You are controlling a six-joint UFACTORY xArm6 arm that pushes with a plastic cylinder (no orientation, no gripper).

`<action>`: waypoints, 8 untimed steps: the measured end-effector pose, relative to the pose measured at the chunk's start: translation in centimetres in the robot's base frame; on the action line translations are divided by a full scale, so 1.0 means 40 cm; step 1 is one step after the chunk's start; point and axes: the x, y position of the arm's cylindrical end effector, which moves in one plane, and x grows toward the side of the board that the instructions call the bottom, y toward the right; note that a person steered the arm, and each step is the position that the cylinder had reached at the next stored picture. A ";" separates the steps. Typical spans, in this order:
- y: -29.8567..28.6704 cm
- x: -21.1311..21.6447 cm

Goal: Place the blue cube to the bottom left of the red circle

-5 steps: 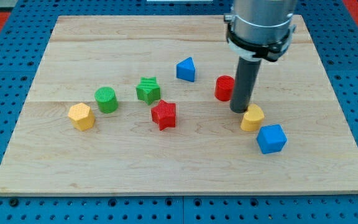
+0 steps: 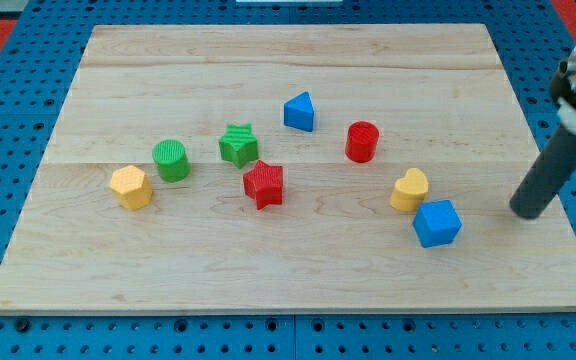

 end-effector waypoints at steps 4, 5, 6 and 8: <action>-0.369 0.087; -0.400 0.093; -0.419 0.010; -0.448 0.007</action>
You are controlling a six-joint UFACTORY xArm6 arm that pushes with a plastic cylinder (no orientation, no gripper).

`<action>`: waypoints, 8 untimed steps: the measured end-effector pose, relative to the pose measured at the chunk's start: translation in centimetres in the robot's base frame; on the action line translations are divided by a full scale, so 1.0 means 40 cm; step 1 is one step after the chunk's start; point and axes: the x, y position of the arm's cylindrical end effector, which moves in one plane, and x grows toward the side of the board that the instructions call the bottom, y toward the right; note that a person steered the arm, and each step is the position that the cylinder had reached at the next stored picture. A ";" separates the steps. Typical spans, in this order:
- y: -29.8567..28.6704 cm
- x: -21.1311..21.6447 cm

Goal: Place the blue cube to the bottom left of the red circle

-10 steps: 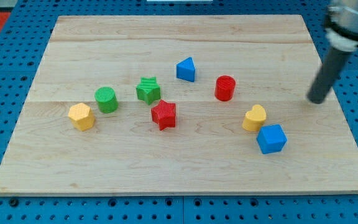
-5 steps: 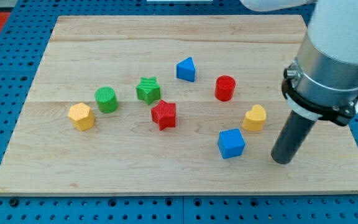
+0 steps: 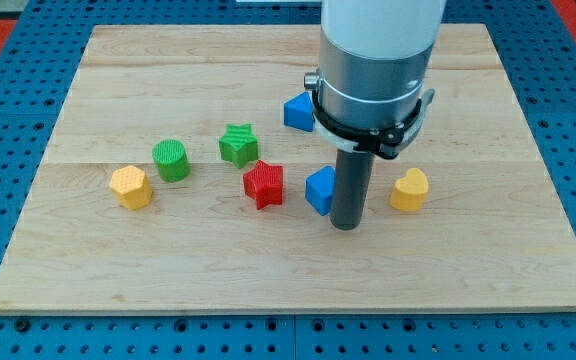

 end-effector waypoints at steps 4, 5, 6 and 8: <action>-0.104 -0.024; -0.079 0.011; -0.065 -0.035; -0.065 -0.090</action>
